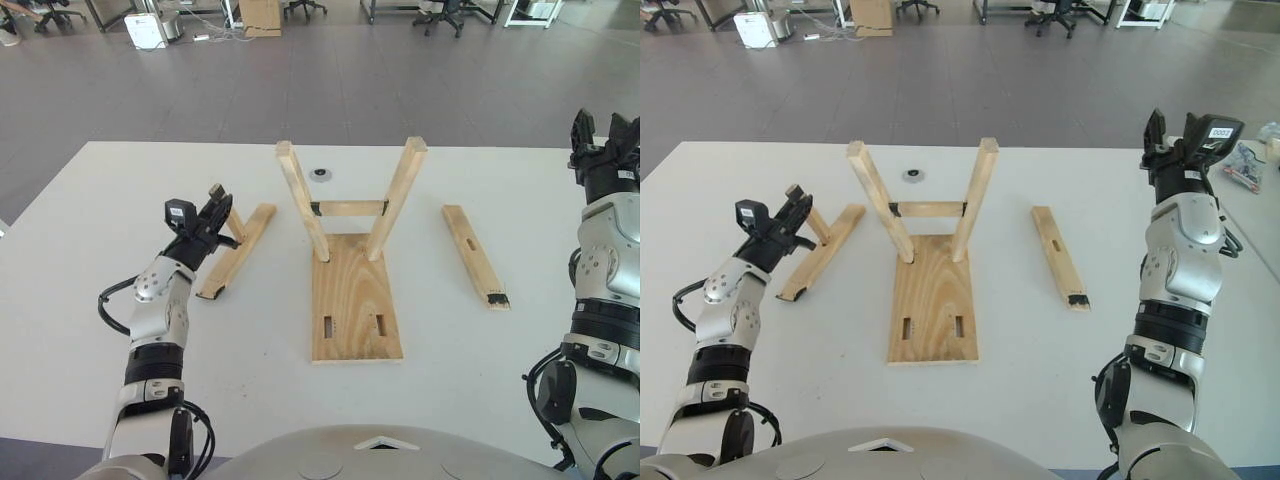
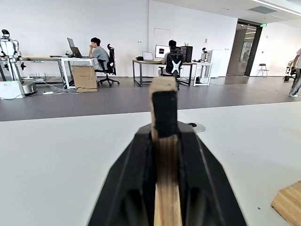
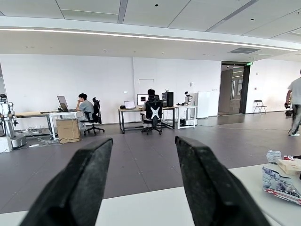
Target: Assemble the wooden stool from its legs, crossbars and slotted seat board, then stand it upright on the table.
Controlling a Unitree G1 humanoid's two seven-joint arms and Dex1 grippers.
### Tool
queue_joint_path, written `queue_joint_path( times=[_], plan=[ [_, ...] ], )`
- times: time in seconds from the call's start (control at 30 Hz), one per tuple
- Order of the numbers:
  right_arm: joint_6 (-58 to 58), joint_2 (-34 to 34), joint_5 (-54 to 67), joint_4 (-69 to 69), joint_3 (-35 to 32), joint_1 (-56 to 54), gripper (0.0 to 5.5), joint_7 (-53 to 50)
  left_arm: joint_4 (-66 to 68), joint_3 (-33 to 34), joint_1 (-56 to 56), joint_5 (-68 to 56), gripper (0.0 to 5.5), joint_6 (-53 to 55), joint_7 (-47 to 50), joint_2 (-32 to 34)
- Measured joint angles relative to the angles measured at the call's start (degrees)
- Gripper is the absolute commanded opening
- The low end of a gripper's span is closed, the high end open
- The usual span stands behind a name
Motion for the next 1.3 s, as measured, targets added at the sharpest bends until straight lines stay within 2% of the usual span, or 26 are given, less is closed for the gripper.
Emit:
queue_joint_path(
  times=[0.2,0.4,0.87,1.0,1.3],
  plan=[
    [0.04,0.16,0.01,-0.36,0.0,0.26,2.5,-0.07,0.82,-0.99,0.59,0.91,0.41,0.53,-1.48,1.57],
    [0.05,0.53,0.0,-0.61,-0.03,1.48,2.5,-0.18,-6.6,-0.37,4.3,0.55,0.41,5.4,5.22,-0.75],
    [0.03,0.92,0.0,-1.29,0.11,1.48,2.5,-1.08,-6.47,-2.31,6.1,1.14,0.41,5.69,8.74,0.53],
    [-0.05,0.94,0.0,-1.37,0.1,1.48,2.5,-1.16,-3.41,-2.71,10.35,3.08,1.21,6.78,9.52,0.81],
    [-0.05,1.31,0.01,-1.48,0.39,1.58,2.5,-1.34,-5.87,-1.96,12.1,3.16,2.58,8.67,10.51,0.33]
  ],
)
